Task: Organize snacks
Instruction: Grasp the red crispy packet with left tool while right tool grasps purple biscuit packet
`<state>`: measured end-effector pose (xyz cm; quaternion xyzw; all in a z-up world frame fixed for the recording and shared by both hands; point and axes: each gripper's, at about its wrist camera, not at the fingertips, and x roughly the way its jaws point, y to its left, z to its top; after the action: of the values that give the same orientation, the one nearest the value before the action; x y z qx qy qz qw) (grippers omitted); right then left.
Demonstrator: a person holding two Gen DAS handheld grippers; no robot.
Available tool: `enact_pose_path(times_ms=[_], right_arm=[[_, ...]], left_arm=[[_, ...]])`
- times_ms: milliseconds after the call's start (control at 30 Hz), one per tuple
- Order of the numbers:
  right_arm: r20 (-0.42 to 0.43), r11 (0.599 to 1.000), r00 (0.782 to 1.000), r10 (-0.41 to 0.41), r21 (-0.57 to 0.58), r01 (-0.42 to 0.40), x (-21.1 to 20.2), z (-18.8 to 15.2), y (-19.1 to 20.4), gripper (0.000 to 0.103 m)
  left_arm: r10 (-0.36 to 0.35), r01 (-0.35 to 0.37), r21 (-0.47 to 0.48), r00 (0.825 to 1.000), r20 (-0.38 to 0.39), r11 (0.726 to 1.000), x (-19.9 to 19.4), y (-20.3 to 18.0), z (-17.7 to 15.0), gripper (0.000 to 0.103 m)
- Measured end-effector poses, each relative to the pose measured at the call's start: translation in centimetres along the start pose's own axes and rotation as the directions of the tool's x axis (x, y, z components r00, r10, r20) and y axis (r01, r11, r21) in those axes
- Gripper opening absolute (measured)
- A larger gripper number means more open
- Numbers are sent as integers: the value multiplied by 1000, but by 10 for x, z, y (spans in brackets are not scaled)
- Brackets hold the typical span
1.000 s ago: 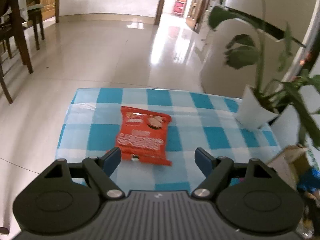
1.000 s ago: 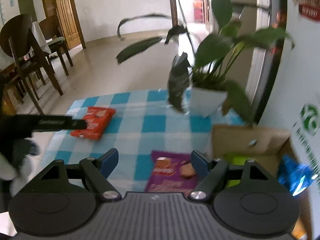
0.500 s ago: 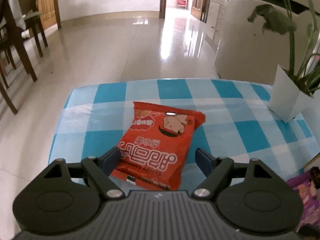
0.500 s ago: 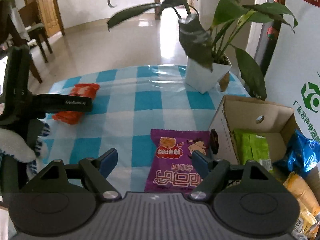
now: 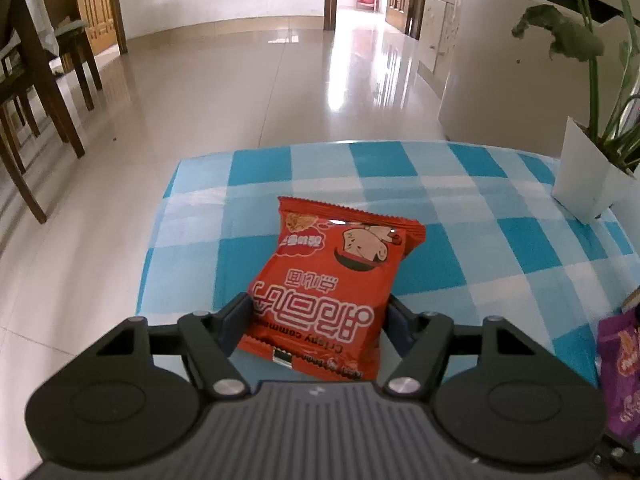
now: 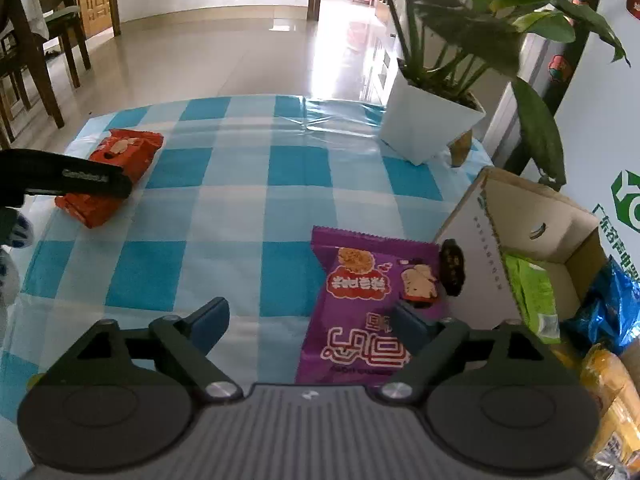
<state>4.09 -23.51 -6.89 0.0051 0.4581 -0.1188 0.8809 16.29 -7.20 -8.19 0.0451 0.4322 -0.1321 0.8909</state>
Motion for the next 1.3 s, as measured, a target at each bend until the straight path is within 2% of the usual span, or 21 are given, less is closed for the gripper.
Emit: enact_pose_path(times_ms=[133, 200, 267, 467, 533, 667, 800, 900, 1033, 1167, 1300], right_arm=[[1, 1000, 1000, 5, -12, -5, -1, -1, 7, 94], [2, 999, 999, 34, -7, -34, -4, 1, 9, 94], [18, 999, 999, 42, -22, -41, -8, 2, 12, 92], [83, 995, 992, -97, 45, 93, -10, 9, 8, 96], [61, 989, 989, -132, 69, 128, -5, 11, 5, 98], [26, 981, 989, -145, 131, 141, 4, 12, 2, 99], [-62, 970, 984, -169, 168, 177, 20, 9, 4, 103], [-68, 962, 974, -215, 158, 224, 26, 7, 11, 103], [-35, 971, 986, -161, 172, 165, 20, 8, 13, 103], [-10, 988, 996, -90, 126, 91, 15, 8, 22, 103], [-7, 987, 996, -90, 136, 90, 14, 11, 21, 103]], left_arm=[[-27, 27, 17, 999, -23, 999, -7, 8, -5, 69], [-35, 36, 23, 999, -29, 999, -11, 11, -9, 69], [-47, 48, 29, 998, -34, 998, -14, 14, -12, 69], [-56, 58, 55, 998, -33, 997, -24, 15, -19, 67], [-56, 58, 59, 998, -33, 997, -25, 15, -21, 67], [-63, 64, 49, 998, -32, 997, -29, 15, -21, 67], [-73, 74, 60, 997, -26, 995, -35, 13, -22, 66], [-88, 89, 54, 996, -33, 995, -38, 13, -24, 66], [-96, 98, 65, 995, -35, 993, -38, 14, -25, 65], [-99, 100, 84, 995, -16, 991, -39, 15, -22, 65], [-99, 98, 103, 995, 1, 990, -37, 12, -19, 68]])
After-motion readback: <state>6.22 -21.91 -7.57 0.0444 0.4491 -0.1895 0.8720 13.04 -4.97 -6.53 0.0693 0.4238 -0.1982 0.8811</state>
